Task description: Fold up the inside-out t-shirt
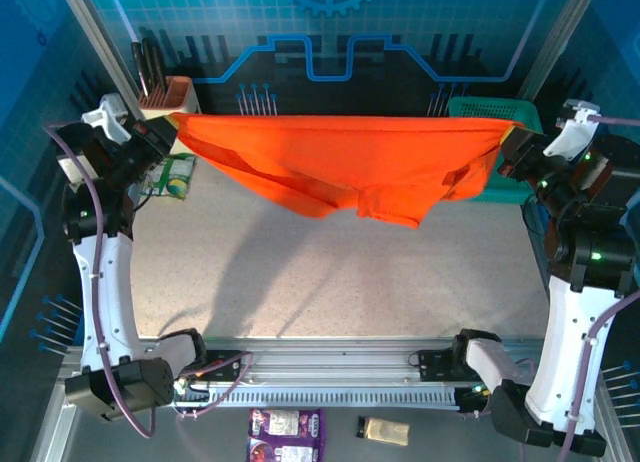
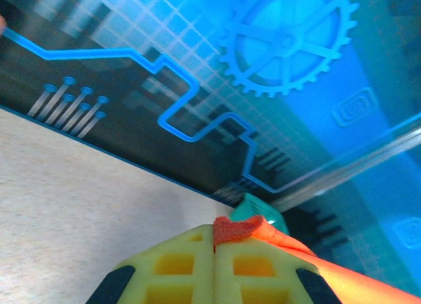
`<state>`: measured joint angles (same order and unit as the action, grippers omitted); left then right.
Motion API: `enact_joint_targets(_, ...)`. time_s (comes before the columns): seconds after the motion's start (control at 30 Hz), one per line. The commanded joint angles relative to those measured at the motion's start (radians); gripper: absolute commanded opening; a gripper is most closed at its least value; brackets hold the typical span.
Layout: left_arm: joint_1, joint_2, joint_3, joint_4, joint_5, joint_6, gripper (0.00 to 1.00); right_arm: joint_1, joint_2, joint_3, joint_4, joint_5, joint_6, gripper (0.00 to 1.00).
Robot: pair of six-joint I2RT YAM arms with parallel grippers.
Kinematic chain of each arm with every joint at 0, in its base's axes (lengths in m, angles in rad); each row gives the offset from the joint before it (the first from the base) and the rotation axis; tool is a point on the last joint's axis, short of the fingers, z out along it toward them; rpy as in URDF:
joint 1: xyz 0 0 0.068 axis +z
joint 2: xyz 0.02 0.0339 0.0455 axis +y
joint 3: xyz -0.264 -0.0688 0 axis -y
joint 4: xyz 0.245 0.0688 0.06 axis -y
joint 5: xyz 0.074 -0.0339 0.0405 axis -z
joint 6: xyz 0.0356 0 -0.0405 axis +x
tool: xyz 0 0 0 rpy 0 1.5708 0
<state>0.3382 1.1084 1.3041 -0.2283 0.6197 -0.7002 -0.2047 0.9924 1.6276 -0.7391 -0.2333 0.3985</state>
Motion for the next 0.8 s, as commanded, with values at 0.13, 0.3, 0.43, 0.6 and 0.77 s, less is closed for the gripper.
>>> enact_joint_targets(0.13,-0.172,0.206,0.006,-0.131,0.019,0.083,0.00,-0.003,0.254,-0.079,-0.033,-0.062,0.004,0.00)
enact_joint_targets(0.3,-0.307,0.417,-0.075,-0.182,-0.070,0.149,0.00,0.059,0.489,-0.209,-0.061,0.098,-0.059,0.15)
enact_joint_targets(0.43,-0.318,0.534,-0.103,-0.187,-0.144,0.193,0.00,0.073,0.533,-0.245,-0.095,0.234,-0.099,0.34)
enact_joint_targets(0.6,-0.318,0.565,-0.102,-0.203,-0.166,0.213,0.00,0.202,0.423,-0.308,-0.121,0.275,-0.129,0.38)
enact_joint_targets(0.77,-0.318,0.572,-0.072,-0.250,-0.199,0.234,0.00,0.483,0.360,-0.415,-0.152,0.332,-0.085,0.39)
